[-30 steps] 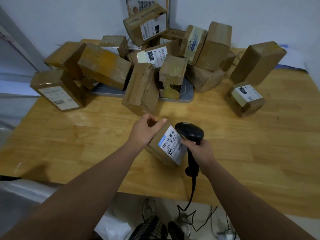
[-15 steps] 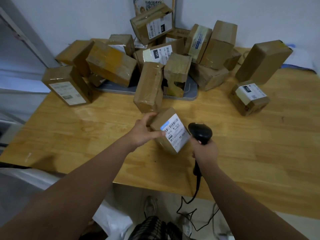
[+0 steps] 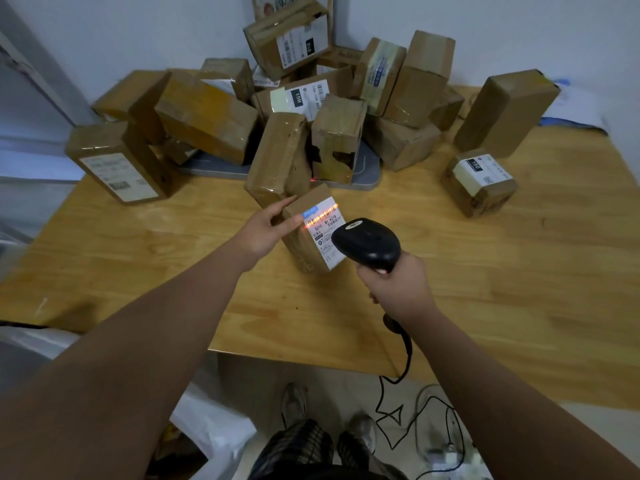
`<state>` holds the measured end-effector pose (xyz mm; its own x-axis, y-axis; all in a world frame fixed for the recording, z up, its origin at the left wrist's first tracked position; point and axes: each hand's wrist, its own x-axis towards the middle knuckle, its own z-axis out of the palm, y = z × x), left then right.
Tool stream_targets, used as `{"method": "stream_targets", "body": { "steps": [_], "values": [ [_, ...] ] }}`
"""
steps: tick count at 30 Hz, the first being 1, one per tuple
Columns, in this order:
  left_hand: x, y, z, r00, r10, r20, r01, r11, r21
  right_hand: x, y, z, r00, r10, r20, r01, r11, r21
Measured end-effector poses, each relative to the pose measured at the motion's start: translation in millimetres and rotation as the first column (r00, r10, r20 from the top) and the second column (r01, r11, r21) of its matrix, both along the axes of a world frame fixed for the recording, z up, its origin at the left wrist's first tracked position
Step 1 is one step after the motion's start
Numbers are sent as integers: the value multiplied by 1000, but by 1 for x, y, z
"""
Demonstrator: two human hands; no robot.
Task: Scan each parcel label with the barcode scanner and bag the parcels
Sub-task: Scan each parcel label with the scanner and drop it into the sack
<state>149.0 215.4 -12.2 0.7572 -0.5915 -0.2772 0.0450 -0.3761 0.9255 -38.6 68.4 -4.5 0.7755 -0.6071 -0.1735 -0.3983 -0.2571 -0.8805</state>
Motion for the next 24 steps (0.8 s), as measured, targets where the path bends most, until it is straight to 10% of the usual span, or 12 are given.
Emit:
{"method": "stream_targets", "body": {
  "steps": [24],
  "values": [
    [5,-4,0,999,47,-24,-45,995,94,-12,2,3,996,-88,10,84,977,195]
  ]
}}
